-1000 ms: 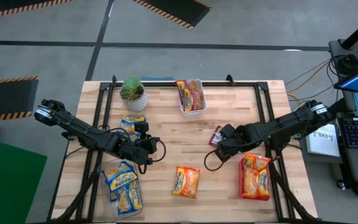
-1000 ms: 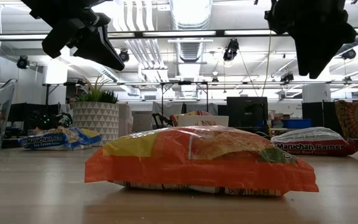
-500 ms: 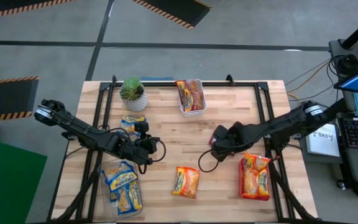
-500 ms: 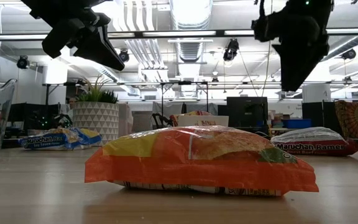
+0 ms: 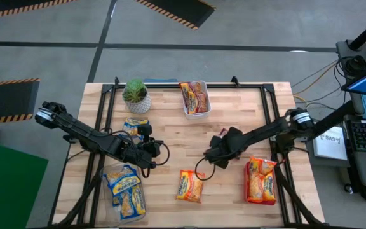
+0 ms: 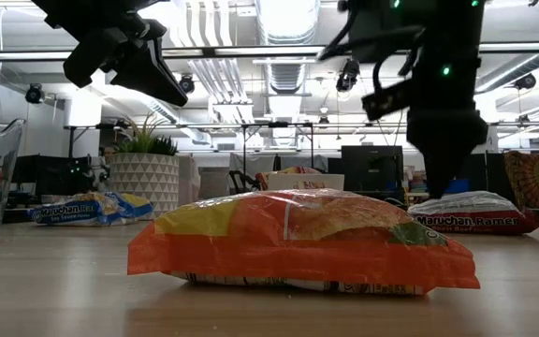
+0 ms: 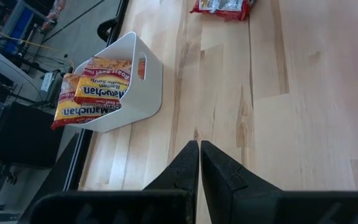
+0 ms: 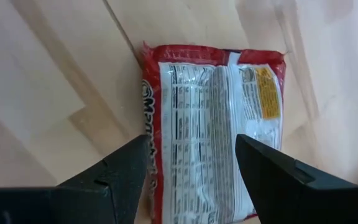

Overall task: Sort Maruchan noodles
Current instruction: Put the red noodle pack into the white bin

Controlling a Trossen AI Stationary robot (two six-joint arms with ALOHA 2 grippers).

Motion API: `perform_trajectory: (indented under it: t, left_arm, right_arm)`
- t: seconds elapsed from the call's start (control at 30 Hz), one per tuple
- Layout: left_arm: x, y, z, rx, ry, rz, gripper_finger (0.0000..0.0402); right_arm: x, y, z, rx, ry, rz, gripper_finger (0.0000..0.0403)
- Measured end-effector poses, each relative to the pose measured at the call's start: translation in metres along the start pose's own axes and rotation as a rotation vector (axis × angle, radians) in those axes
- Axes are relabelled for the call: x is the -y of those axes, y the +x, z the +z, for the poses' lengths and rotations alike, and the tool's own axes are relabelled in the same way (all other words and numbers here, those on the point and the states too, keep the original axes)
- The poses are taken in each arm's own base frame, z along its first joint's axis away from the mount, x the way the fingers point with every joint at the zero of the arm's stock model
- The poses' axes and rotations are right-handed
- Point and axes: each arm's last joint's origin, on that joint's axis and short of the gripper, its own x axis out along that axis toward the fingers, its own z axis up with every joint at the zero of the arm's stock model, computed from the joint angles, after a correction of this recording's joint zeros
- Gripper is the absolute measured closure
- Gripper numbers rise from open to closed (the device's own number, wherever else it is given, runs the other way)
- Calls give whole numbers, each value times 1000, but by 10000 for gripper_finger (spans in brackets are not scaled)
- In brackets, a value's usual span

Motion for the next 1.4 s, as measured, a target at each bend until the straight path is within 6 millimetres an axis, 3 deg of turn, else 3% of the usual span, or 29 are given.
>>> perform_trajectory:
  t: [0.57, 0.97, 1.1, 1.33, 1.4]
  left_arm:
    - [0, 0, 0, 2, -3, 0, 402]
    - [0, 0, 1, 7, -7, 0, 402]
    - [0, 0, 2, 15, -14, 0, 402]
    - [0, 0, 7, 53, -9, 1, 402]
    - [0, 0, 10, 78, -12, 3, 402]
  right_arm:
    - [-2, 18, 13, 37, -90, 30, 170]
    - [-1, 46, 1, 54, -110, 62, 179]
    - [-2, 48, 0, 58, -110, 77, 221]
    - [-2, 43, 6, 106, -93, 104, 365]
    - [0, 39, 6, 112, -93, 111, 382]
